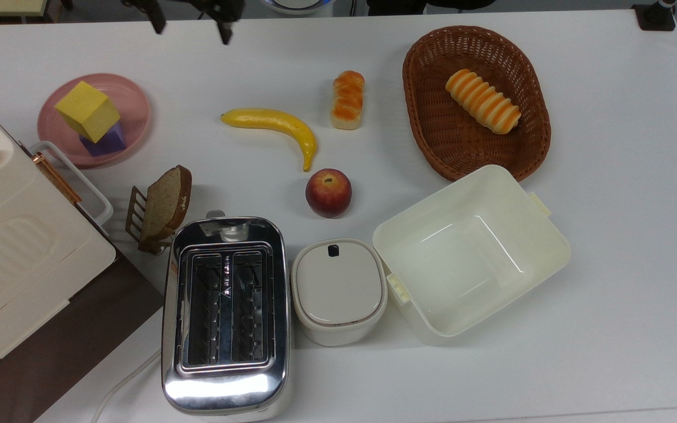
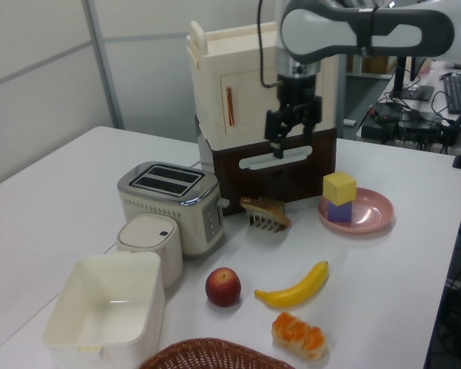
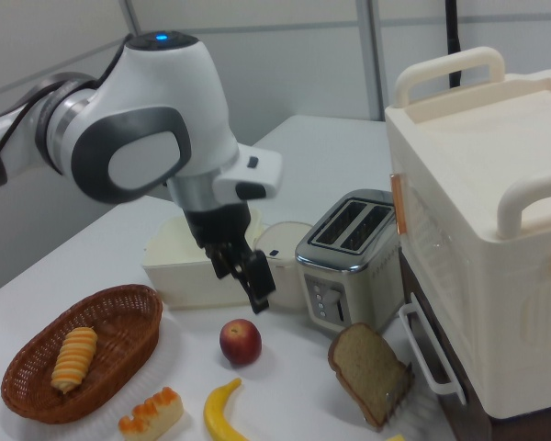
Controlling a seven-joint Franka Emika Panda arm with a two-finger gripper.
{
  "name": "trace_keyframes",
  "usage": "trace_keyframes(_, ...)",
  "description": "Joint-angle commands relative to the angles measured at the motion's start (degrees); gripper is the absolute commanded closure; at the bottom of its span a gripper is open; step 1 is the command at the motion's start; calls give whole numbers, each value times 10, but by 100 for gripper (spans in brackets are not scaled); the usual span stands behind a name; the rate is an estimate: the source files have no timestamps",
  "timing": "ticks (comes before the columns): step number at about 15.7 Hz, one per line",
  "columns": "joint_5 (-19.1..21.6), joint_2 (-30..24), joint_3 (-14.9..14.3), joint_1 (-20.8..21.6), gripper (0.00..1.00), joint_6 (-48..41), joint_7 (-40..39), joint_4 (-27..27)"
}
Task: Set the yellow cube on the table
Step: 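Move the gripper from above the table toward the pink plate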
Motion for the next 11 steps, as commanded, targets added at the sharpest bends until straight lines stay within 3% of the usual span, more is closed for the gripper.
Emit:
trace_keyframes(1,8,-86,66,-117,0,25,-4,-107)
trace_keyframes(4,10,-89,69,-154,0,32,-3,-134)
trace_keyframes(7,10,-90,71,-182,0,129,-5,-185)
trace_keyframes(11,7,-66,72,-217,0,228,-17,-215)
